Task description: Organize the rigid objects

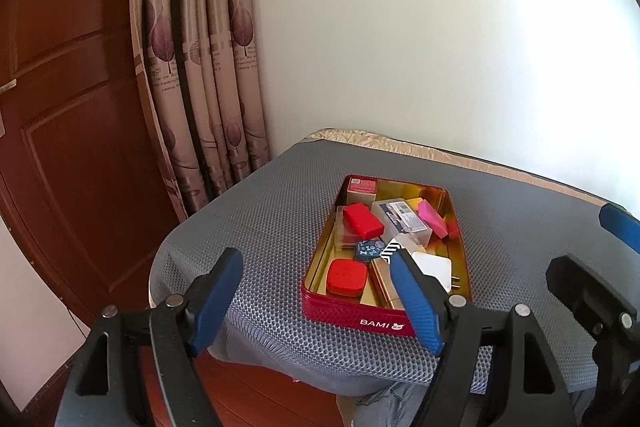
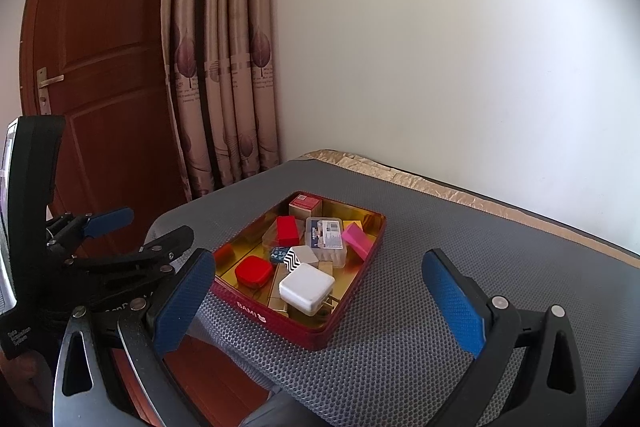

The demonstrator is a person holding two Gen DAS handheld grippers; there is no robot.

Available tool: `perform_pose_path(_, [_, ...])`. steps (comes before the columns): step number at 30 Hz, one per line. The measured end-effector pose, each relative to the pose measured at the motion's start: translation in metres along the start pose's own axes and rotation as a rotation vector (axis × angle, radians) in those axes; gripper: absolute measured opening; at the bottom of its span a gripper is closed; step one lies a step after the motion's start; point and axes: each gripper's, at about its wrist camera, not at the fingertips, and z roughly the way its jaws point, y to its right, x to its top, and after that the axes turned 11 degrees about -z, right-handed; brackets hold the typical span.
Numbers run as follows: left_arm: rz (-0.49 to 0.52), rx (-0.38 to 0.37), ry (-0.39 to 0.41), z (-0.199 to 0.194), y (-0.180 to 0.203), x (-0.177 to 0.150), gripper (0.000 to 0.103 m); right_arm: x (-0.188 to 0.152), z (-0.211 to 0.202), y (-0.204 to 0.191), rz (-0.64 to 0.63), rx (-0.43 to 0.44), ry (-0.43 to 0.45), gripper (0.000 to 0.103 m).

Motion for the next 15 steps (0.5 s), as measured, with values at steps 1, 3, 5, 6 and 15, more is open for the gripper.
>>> perform_pose_path(1, [-0.001, -0.002, 0.0, -0.0004, -0.0003, 0.0003, 0.078, -0.0002, -0.0005, -0.0002, -0.001, 0.0, 0.0, 0.103])
perform_pose_path(3, [-0.005, 0.001, 0.001, -0.0007, -0.0009, 0.0004, 0.078, -0.0006, -0.0007, 0.0, -0.002, 0.004, -0.001, 0.103])
perform_pose_path(5, [-0.007, 0.006, -0.002, 0.0007, -0.001, 0.0005, 0.078, -0.0005, -0.001, -0.0006, -0.004, 0.003, -0.004, 0.103])
perform_pose_path(6, [-0.008, 0.005, -0.003, 0.0006, -0.0012, 0.0007, 0.078, -0.0007, -0.0014, -0.0007, -0.004, 0.004, -0.004, 0.103])
perform_pose_path(15, [-0.013, 0.012, 0.005, 0.0012, -0.0014, -0.0007, 0.078, -0.0017, -0.0009, -0.0016, -0.009, 0.011, -0.007, 0.103])
